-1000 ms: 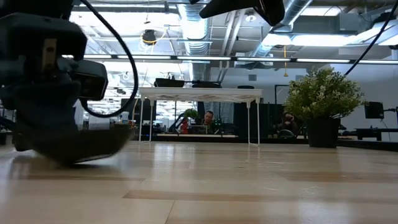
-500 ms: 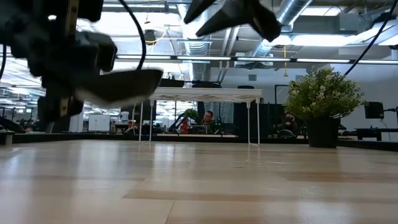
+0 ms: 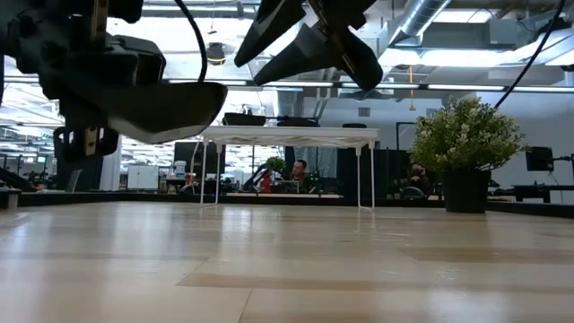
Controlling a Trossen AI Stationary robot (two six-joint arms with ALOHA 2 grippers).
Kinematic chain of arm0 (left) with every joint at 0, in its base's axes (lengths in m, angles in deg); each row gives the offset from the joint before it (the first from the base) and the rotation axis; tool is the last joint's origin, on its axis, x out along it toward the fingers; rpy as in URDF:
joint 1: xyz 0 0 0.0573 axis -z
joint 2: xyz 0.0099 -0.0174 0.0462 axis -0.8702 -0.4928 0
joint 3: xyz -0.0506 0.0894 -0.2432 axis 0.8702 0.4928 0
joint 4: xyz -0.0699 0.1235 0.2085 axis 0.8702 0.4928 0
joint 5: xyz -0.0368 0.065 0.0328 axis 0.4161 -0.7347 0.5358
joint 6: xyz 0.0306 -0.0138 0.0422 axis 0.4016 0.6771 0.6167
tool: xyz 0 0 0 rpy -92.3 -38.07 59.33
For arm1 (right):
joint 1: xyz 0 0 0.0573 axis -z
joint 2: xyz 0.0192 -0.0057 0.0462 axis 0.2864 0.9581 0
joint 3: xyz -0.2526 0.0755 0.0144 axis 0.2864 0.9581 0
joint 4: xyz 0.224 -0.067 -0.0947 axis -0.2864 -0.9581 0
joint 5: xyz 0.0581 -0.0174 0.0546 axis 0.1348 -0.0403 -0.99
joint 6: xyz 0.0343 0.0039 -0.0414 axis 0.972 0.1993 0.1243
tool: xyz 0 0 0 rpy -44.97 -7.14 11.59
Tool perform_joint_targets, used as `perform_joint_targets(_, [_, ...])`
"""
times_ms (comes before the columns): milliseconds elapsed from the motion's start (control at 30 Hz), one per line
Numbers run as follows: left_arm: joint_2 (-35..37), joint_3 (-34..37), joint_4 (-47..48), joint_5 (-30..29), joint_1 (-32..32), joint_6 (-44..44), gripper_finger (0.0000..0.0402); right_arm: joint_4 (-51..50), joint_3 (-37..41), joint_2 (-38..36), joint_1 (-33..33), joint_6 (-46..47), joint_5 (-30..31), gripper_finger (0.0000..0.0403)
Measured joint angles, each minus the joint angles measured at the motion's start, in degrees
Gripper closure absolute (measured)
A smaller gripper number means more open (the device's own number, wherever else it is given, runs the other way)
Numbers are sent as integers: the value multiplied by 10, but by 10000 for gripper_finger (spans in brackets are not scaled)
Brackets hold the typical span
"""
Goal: Pick & Place Mini shaped plates
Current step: Stack the leaf-shaped plate on top of the leaf-shaped plate on the shelf
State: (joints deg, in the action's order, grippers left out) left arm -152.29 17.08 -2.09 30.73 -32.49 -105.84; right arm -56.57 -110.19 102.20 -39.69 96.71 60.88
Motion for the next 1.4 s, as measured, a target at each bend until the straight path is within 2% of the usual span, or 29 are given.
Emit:
perform_joint_targets(167, [-8, 0, 0, 70, -20, -10, 398, 9, 0, 14, 9, 0, -53, 289])
perform_joint_targets(400, [-10, 0, 22, 108, -31, -10, 398, 29, -1, 47, 31, 13, -115, 289])
perform_joint_targets(600, [-12, 0, 65, 114, -30, -10, 398, 32, -21, 70, 41, 13, -158, 289])
perform_joint_targets(867, [-13, 0, 72, 114, -30, -16, 398, 65, -45, 107, 42, 11, -186, 289])
perform_joint_targets(1400, [-13, 0, 76, 113, -30, -28, 398, 58, -59, 122, 42, 18, -189, 297])
